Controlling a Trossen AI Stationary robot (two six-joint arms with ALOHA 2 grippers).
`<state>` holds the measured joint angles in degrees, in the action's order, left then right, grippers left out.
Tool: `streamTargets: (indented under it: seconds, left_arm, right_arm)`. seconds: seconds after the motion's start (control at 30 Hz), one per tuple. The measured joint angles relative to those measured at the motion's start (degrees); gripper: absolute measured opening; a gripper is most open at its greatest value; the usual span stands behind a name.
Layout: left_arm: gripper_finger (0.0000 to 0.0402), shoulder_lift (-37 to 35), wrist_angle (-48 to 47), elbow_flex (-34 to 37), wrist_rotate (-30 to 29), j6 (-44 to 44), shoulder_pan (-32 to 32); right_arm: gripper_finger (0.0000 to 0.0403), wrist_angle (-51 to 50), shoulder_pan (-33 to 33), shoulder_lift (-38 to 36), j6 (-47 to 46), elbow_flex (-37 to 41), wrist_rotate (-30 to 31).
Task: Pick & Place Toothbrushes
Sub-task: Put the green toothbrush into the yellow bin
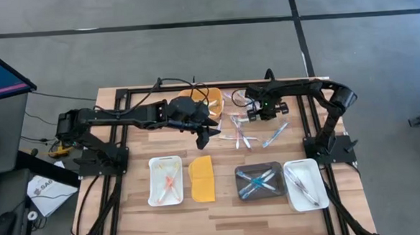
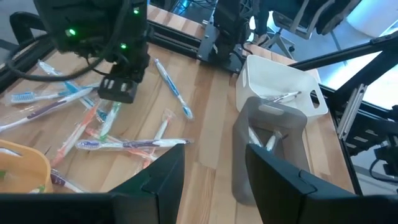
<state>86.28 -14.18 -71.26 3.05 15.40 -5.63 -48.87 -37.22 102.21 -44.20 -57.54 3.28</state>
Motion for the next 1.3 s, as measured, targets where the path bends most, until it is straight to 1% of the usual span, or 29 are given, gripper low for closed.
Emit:
streamTargets:
  seconds: [0.17,0.33,0.43,0.53,0.63,0.73,0.83,0.93,1.1,1.3]
  left_arm:
    - [0.0164,0.0,0.0,0.0,0.0,0.0,0.1]
    - [0.0164,0.0,-0.3,0.0,0.0,0.0,0.9]
    - [0.0164,0.0,-0.4,0.0,0.0,0.0,1.3]
    - [0.0164,0.0,-0.4,0.0,0.0,0.0,1.5]
    - [0.0164,0.0,-0.4,0.0,0.0,0.0,1.5]
    - [0.0164,0.0,-0.4,0.0,0.0,-0.1,1.5]
    - [0.0164,0.0,-0.4,0.0,0.0,-0.1,1.5]
    - [0.0164,0.0,-0.4,0.0,0.0,-0.1,1.4]
    - [0.0164,0.0,-0.7,0.0,0.0,-0.1,1.6]
    - [0.0164,0.0,-1.0,0.6,0.0,-0.1,2.0]
  right_arm:
    - [0.0001,2.9,-2.2,0.0,2.1,0.0,0.0]
    - [0.0001,5.4,-2.3,-0.1,2.9,-0.9,1.6]
    - [0.0001,5.1,-1.4,-1.4,0.0,-2.9,2.0]
    - [0.0,5.3,-0.5,-3.3,-6.5,-5.0,0.6]
    - [0.0,5.9,0.2,-4.1,-10.9,-6.6,-0.2]
    - [0.0,7.2,0.8,-4.1,-14.3,-7.2,-0.1]
    - [0.0,9.4,2.4,-2.1,-17.2,-7.2,-0.1]
    - [0.0,11.2,4.3,0.1,-18.8,-7.1,-0.3]
    - [0.0,11.4,6.3,2.2,-22.1,-7.1,-0.3]
    - [0.0,12.4,6.9,2.2,-20.3,-7.1,0.2]
